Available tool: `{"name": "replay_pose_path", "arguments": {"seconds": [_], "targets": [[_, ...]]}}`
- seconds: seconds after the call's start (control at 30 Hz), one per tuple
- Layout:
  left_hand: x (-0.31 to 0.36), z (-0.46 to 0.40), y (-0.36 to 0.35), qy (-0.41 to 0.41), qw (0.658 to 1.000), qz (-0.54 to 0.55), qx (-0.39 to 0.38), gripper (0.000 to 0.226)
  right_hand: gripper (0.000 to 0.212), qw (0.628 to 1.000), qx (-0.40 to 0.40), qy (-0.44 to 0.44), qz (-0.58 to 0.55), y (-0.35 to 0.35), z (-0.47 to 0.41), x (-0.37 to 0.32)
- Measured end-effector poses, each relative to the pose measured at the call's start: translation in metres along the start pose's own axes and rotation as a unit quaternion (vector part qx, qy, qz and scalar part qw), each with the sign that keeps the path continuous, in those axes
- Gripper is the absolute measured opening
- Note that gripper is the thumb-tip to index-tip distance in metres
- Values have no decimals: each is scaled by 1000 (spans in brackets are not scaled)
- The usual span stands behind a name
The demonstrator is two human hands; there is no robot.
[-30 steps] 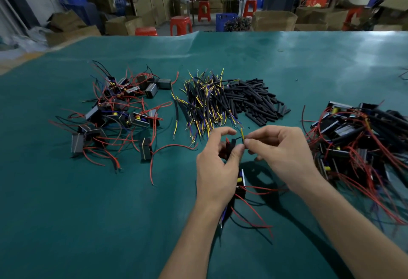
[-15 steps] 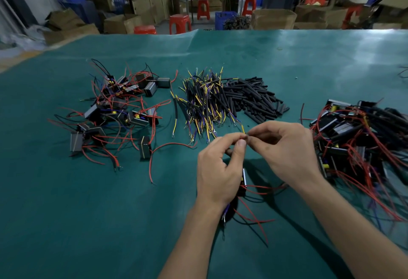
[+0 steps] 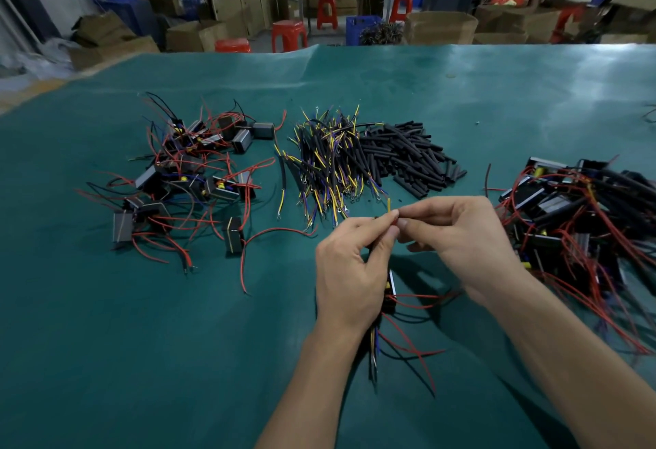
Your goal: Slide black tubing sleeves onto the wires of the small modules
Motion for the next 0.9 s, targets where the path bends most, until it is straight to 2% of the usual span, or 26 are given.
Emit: {"name": "replay_pose_path", "arguments": {"seconds": [0.2,0.43,0.57,0.73,0.83,0.9], "targets": [[-13,0,0,50,999,-9,8,20,18,1000,-8,9,-23,-5,1,1],[-16,0,-2,67,998,10,-4,21,19,978,48,88,184,-2,8,-24],[-18,0,-3,74,997,28,-7,22,22,960,78,126,239,-6,15,-34],[-18,1,-1,86,996,25,-2,28,20,960,75,113,245,-6,13,-30],[-17,1,-1,91,996,15,-1,33,16,972,36,86,217,-5,6,-24],[-17,1,0,93,996,11,3,27,11,982,17,60,179,-1,2,-16]]}}
Point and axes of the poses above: each hand's wrist, its own z-axis away from the middle knuckle, its own y-axis out of the back of the hand, x = y × z, the point moved 10 cm from there along -z, towards the middle knuckle, and after that the axes turned 12 degrees about -x, right-handed, at the moved point
